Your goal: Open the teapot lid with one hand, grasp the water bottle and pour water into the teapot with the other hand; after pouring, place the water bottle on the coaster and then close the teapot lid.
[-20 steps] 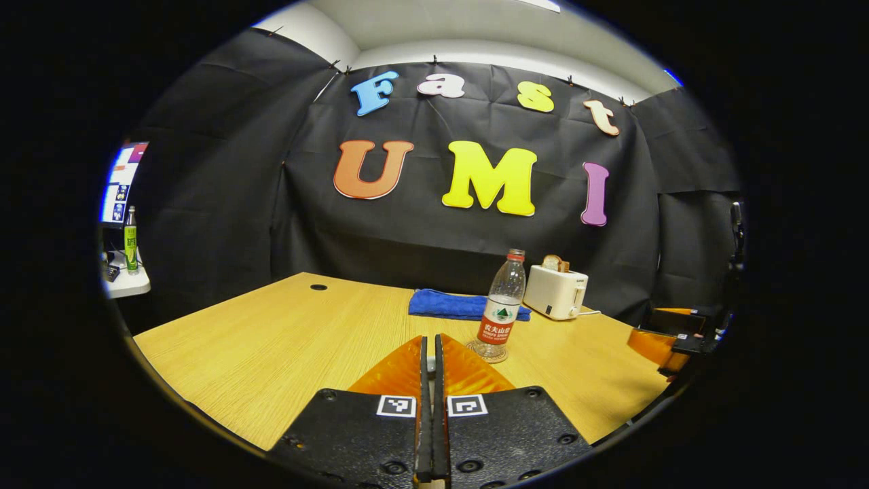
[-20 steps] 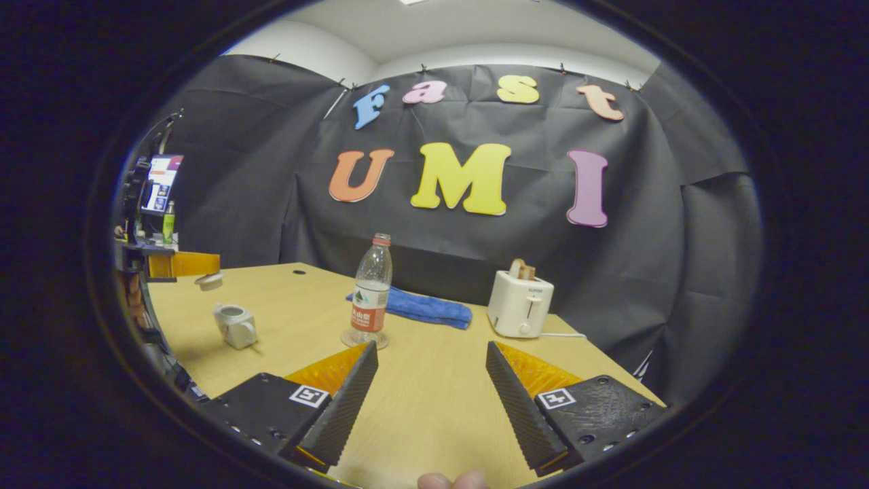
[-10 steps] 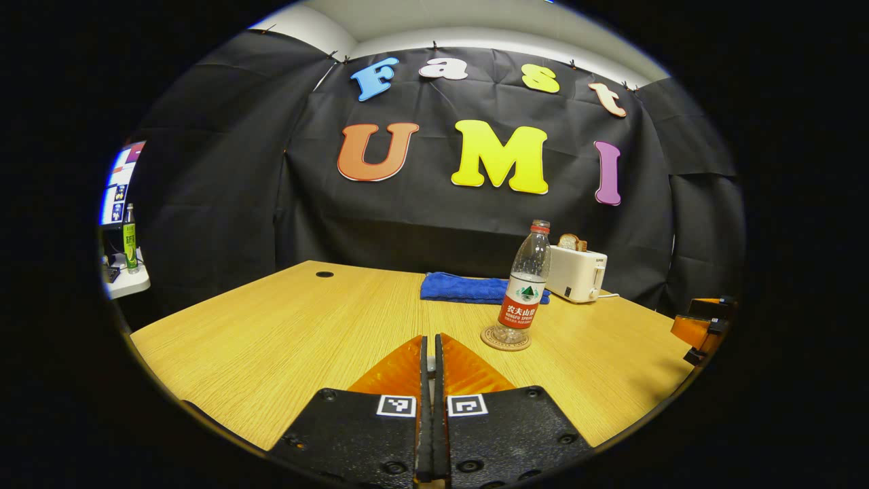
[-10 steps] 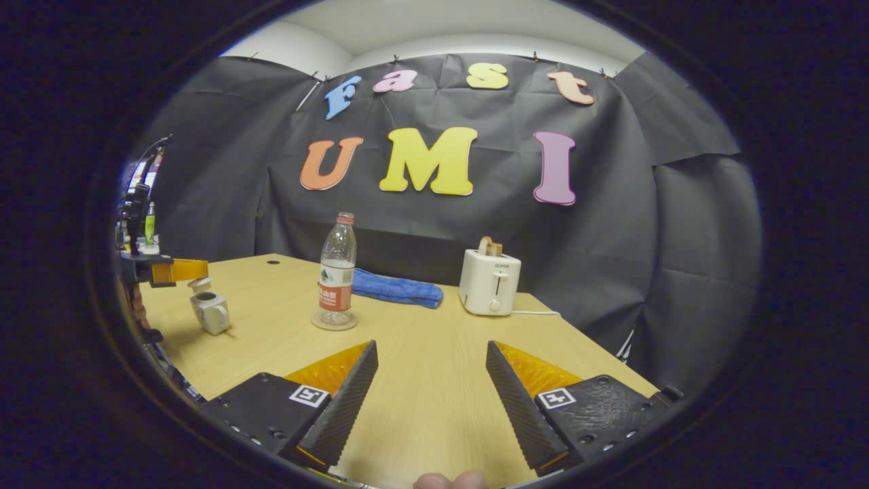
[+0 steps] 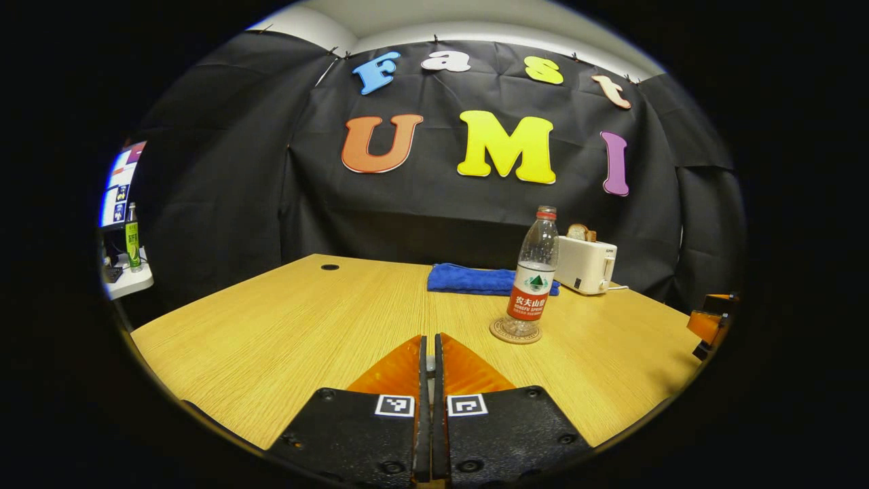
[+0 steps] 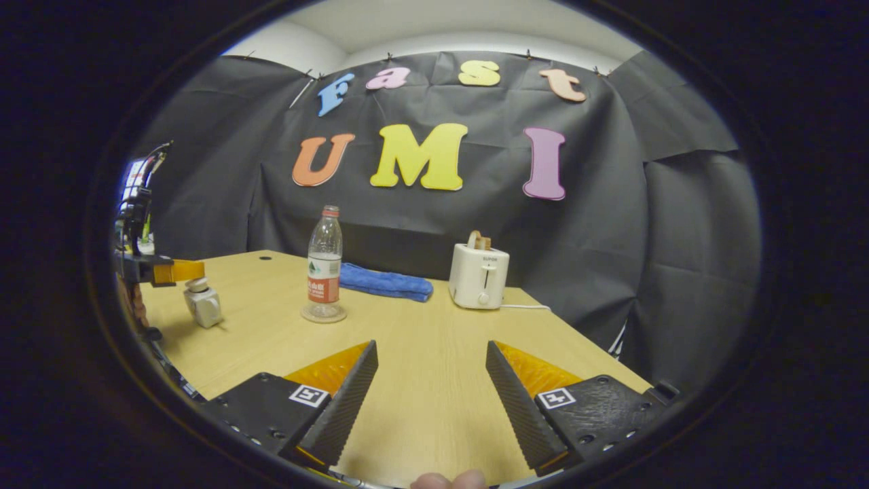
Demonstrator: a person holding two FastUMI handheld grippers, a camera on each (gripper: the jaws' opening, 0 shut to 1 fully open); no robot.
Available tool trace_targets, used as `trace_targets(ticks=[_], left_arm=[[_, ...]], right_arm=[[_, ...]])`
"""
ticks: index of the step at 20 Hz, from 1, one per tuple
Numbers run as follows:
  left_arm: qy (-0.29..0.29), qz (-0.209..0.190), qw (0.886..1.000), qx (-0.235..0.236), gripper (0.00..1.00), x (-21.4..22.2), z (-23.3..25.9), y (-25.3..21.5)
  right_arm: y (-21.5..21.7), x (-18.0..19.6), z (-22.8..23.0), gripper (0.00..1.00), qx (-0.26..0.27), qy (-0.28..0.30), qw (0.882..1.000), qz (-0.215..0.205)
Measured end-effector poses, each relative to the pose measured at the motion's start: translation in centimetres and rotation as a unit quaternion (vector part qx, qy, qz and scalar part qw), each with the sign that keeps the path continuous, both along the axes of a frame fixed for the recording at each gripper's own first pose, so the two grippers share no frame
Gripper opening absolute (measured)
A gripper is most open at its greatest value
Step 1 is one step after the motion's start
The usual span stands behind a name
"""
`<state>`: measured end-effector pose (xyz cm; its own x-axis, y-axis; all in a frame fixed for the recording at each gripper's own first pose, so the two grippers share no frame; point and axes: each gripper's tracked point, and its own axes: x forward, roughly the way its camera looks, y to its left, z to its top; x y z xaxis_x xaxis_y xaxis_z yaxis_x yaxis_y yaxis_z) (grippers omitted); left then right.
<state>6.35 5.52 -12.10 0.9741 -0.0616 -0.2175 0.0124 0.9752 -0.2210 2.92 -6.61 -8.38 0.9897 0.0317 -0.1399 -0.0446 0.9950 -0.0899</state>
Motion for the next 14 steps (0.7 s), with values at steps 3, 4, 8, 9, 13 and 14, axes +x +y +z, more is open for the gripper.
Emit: trace_targets(ticks=[3,4,8,9,13,14], left_arm=[[0.009,0.004,1.000,-0.004,0.05,0.1,-0.3,-0.1],[0.011,0.004,1.000,-0.002,0.05,0.1,-0.3,-0.2],[0.020,0.019,1.000,0.011,0.12,0.1,-0.8,0.3],[0.022,0.023,0.999,0.012,0.35,0.0,-0.7,0.4],[0.008,0.067,0.997,0.034,1.00,-0.8,1.7,1.6],[-0.006,0.072,0.996,0.041,1.00,-1.2,3.2,1.5]], right_arm=[[0.0,0.1,-0.6,0.98,0.006,0.007,1.000,0.001],[0.0,0.0,-0.9,0.98,0.012,0.012,1.000,0.002],[-0.3,-0.3,-0.8,0.98,0.020,0.009,1.000,-0.002],[-0.3,-0.4,-0.5,0.98,0.020,0.007,1.000,-0.003],[-0.5,-0.4,0.4,0.98,0.037,-0.003,0.999,-0.012],[-0.3,-0.3,0.7,0.98,0.049,-0.006,0.999,-0.014]])
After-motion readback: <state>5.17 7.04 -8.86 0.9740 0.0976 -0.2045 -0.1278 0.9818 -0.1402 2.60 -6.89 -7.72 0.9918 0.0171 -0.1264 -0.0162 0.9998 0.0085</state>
